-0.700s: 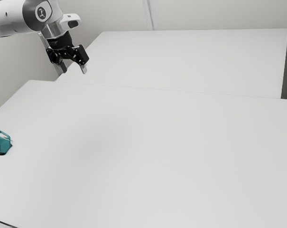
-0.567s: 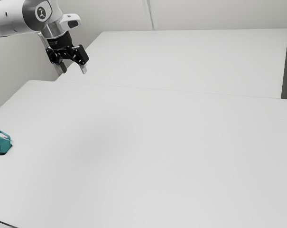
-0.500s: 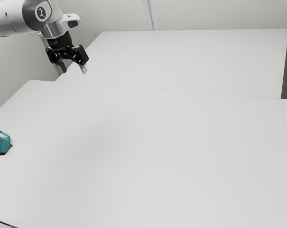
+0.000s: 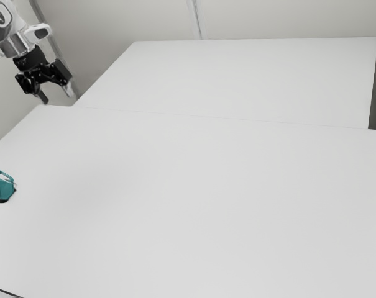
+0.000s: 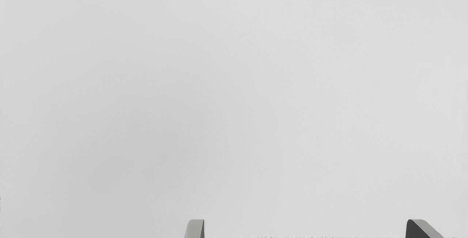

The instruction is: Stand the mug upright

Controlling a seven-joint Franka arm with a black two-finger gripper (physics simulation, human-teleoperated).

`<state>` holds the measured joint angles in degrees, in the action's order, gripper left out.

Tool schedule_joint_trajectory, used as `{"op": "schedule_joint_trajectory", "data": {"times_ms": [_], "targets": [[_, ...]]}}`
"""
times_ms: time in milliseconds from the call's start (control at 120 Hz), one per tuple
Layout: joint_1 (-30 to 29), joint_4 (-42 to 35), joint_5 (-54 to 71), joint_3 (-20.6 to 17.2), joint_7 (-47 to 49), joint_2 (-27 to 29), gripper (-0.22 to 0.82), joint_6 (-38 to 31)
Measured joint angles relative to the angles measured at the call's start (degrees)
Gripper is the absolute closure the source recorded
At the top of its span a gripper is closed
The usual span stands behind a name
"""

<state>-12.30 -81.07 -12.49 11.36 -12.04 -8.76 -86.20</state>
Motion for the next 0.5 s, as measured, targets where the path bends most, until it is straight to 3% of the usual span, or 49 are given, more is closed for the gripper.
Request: {"op": "schedule_joint_trajectory", "data": {"times_ms": [83,250,500], "targets": [[-2.4,0.0,-2.9,3.6,-2.4,0.1,0.00,2.1],[-13.9,0.6,-8.6,4.8,-8.7,-1.0,0.00,6.0],[-26.9,9.4,-14.5,4.7,-18.8,-11.4,0.00,12.6]]}}
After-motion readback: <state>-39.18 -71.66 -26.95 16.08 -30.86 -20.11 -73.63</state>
